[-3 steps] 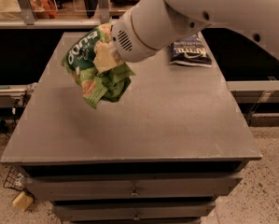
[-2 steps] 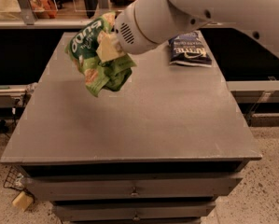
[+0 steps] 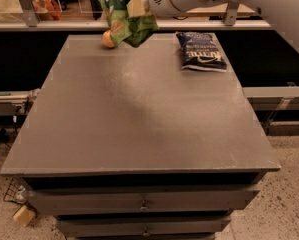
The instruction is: Move green rice chip bag near orange
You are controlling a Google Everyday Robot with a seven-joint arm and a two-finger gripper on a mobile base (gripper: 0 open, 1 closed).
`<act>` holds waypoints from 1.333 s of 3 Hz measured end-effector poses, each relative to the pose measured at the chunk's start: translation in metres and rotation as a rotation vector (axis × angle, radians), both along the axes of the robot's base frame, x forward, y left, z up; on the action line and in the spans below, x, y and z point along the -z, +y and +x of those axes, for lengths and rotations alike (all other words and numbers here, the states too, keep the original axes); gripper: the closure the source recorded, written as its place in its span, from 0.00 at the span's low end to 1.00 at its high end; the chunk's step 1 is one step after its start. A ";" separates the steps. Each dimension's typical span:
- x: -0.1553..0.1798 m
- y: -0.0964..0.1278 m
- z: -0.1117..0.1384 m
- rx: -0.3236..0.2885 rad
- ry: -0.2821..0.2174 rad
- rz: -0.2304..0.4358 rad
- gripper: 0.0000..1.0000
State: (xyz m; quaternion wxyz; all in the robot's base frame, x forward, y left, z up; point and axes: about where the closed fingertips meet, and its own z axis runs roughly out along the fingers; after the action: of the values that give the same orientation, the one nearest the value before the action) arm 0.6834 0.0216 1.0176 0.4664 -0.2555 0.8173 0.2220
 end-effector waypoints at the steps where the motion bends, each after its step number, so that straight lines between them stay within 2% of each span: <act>1: 0.001 -0.002 0.044 0.054 -0.006 0.059 1.00; 2: 0.024 -0.002 0.080 0.126 0.007 0.071 1.00; 4: 0.082 -0.014 0.122 0.250 0.066 0.072 1.00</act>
Offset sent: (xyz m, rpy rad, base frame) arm 0.1265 -0.0106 -0.0611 0.0761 0.0358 -0.2425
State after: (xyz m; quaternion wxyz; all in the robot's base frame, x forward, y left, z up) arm 0.8056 0.0075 0.9359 0.4720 -0.1275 0.8491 0.1999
